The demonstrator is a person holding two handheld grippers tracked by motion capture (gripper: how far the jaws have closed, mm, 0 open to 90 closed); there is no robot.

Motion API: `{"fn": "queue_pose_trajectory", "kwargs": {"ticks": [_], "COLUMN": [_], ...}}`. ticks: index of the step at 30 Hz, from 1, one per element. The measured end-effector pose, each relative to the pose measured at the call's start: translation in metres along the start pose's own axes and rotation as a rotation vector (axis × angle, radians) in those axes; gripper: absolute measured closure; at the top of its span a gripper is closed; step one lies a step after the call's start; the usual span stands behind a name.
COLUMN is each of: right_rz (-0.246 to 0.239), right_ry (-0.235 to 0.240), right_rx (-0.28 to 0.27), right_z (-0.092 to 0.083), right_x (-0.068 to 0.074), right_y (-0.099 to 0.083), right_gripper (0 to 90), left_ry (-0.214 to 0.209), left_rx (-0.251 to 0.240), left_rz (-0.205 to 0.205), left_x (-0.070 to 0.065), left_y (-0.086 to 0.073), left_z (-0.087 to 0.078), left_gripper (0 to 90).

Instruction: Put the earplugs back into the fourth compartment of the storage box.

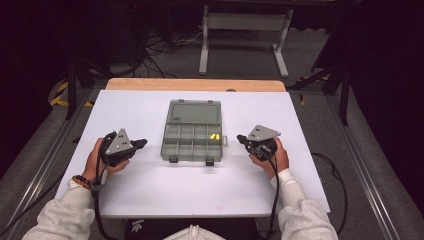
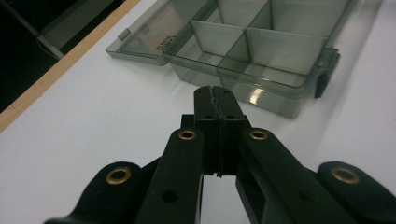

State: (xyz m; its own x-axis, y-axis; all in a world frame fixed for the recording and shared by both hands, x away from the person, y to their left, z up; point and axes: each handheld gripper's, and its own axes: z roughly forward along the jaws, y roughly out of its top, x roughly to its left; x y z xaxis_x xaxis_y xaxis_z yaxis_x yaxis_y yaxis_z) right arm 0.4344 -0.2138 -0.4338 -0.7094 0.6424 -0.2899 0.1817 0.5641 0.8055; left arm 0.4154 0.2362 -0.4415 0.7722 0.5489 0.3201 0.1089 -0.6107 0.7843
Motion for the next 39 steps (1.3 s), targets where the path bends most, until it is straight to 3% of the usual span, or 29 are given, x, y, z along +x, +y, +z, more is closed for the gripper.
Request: {"fn": "queue_pose_trajectory", "kwargs": {"ticks": [11, 15, 19, 21, 29, 34, 39], "right_rz": [0.005, 0.037, 0.051, 0.05, 0.033, 0.039, 0.024], "right_ry": [-0.017, -0.008, 0.003, 0.006, 0.022, 0.025, 0.015], "right_rx": [0.069, 0.057, 0.089, 0.115, 0.135, 0.126, 0.165], "right_z": [0.033, 0.039, 0.05, 0.057, 0.077, 0.078, 0.085], "right_x": [-0.027, -0.037, -0.049, -0.051, -0.049, -0.055, -0.056], "right_y": [0.029, 0.036, 0.045, 0.049, 0.055, 0.061, 0.062], "right_gripper": [90.0, 90.0, 90.0, 90.0, 90.0, 90.0, 90.0], "left_ry": [-0.008, -0.009, -0.009, -0.01, -0.008, -0.008, -0.016], "left_rx": [0.041, 0.056, 0.067, 0.067, 0.095, 0.105, 0.112], "left_rz": [-0.011, -0.014, -0.029, -0.049, -0.081, -0.088, -0.104], "left_x": [0.035, 0.046, 0.058, 0.062, 0.072, 0.079, 0.083], "left_y": [0.021, 0.029, 0.036, 0.038, 0.04, 0.043, 0.045], "left_z": [0.02, 0.026, 0.035, 0.04, 0.058, 0.066, 0.074], "left_gripper": [89.8, 89.8, 89.8, 89.8, 89.8, 89.9, 89.8]}}
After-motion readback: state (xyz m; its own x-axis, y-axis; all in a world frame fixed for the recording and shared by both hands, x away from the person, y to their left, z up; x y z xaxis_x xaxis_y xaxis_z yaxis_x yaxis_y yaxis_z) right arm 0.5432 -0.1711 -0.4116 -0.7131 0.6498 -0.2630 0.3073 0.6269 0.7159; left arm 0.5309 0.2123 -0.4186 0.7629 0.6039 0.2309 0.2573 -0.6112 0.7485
